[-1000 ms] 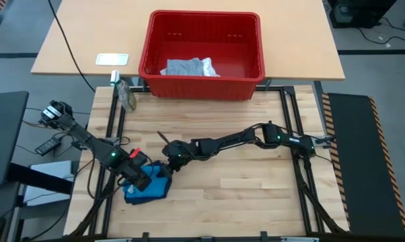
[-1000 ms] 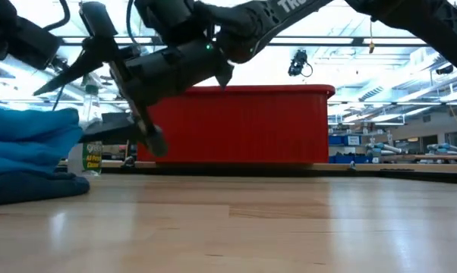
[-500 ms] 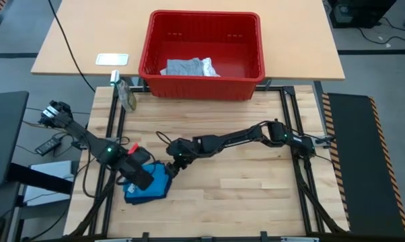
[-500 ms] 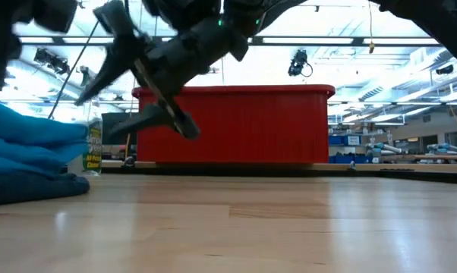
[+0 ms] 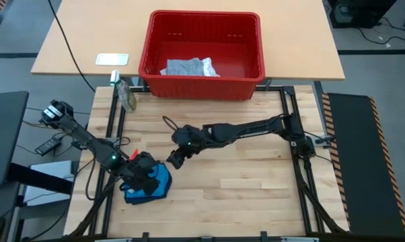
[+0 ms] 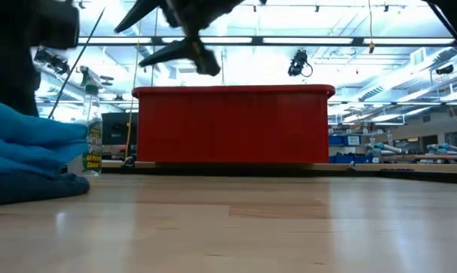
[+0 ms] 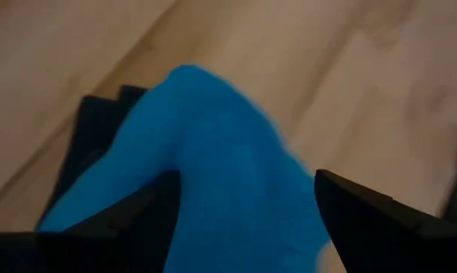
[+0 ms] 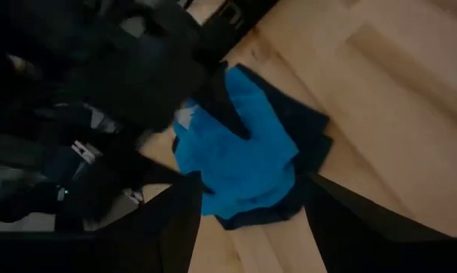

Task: Fold laundry
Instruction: Fold the white shirt

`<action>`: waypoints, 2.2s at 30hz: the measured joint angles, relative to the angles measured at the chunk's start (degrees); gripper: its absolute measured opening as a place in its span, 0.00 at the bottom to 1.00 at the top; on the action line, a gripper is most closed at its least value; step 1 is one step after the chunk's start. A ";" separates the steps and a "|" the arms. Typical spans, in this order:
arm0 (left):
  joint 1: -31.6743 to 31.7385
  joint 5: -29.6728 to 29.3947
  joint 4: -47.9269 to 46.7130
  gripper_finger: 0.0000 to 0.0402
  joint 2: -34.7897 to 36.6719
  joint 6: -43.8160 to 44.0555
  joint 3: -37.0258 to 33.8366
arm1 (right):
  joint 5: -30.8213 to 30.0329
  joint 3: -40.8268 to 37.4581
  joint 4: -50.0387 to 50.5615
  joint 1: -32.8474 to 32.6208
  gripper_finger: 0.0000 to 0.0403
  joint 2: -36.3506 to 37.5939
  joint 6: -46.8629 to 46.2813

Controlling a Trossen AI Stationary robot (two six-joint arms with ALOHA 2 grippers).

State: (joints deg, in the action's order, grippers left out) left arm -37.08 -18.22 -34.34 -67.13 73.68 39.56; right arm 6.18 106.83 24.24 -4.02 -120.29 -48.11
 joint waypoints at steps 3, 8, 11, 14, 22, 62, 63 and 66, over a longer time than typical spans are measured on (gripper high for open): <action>-0.70 -0.20 1.15 0.76 0.00 0.56 -3.66 | -2.23 0.00 1.56 0.02 0.58 2.22 -0.07; -0.81 -0.25 3.32 0.76 0.02 0.09 -5.49 | -8.89 0.00 3.00 -1.13 0.58 6.04 -1.46; -0.76 -0.18 3.08 0.76 0.04 -3.11 -4.10 | -15.70 0.00 3.04 -3.14 0.58 8.37 -1.25; -0.74 -0.18 2.49 0.76 0.49 -5.98 -1.08 | -20.99 0.00 2.96 -4.61 0.58 10.91 -0.30; -1.16 -0.19 -6.72 0.76 0.57 -14.97 12.13 | -31.90 0.00 3.07 -4.99 0.58 14.63 5.69; 78.02 22.23 11.99 0.64 -13.77 -74.87 33.19 | -7.20 -2.53 4.84 44.88 0.53 14.44 35.88; 78.16 22.23 12.62 0.64 -15.70 -74.85 33.17 | -5.96 -3.14 4.97 45.51 0.53 13.69 36.35; 77.76 22.43 12.96 0.64 -19.72 -75.21 33.36 | -2.28 -5.02 6.53 46.75 0.53 11.25 36.36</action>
State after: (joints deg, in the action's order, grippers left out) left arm 40.68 4.21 -21.38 -86.85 -1.53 72.92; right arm 3.90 101.80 30.78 42.73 -109.04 -11.74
